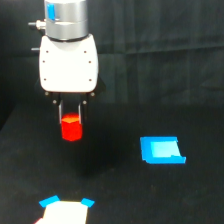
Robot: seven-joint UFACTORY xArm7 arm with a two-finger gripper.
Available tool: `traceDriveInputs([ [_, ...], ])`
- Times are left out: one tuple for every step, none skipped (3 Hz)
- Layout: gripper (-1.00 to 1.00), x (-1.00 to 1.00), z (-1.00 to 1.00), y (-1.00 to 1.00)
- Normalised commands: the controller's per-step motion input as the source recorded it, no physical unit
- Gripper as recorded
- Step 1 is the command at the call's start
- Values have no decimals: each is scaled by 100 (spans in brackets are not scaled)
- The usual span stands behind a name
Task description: Pick up the red object from the table
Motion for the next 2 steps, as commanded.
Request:
traceDriveInputs([
  [-100, 23, 56, -10],
  [-100, -13, 57, 4],
])
